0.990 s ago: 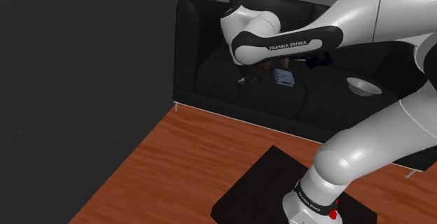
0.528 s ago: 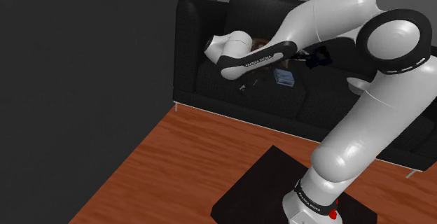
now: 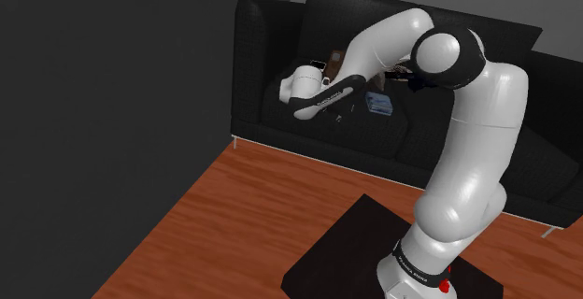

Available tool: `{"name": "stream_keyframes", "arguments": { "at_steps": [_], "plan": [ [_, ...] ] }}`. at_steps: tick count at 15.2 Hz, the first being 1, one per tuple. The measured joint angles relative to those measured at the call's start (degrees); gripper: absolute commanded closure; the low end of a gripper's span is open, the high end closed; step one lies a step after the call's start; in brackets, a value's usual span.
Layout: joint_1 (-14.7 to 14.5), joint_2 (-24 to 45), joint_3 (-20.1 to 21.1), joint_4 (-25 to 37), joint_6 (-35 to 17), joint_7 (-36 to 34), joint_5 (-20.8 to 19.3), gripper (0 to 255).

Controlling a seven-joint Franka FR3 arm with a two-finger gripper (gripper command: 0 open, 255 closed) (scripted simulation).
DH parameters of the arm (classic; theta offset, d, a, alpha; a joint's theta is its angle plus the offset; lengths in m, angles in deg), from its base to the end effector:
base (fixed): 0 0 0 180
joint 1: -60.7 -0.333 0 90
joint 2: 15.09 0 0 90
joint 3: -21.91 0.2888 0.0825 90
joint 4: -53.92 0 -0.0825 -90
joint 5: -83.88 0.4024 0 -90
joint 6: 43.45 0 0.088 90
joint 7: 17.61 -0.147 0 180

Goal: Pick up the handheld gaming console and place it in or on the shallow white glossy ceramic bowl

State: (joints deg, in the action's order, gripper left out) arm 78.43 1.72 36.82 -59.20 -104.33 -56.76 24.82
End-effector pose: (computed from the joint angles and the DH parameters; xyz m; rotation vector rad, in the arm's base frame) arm 0.4621 -0.1738 0.3131 1.6503 -0.4874 -0.7494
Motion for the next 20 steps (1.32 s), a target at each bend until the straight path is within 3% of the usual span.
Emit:
{"name": "stream_keyframes", "arguments": {
  "at_steps": [3,15,16,20],
  "plan": [
    [0.5,1.7,-1.6,1.0,2.3,-0.4,-2.8,0],
    [2.6,-1.1,-2.9,-3.6,-0.6,-0.7,-4.4,0],
    [2.6,-1.1,-2.9,-3.6,-0.6,-0.7,-4.4,255],
    [2.6,-1.2,-2.8,-3.6,-0.5,-0.7,-4.4,255]
  ]
}}
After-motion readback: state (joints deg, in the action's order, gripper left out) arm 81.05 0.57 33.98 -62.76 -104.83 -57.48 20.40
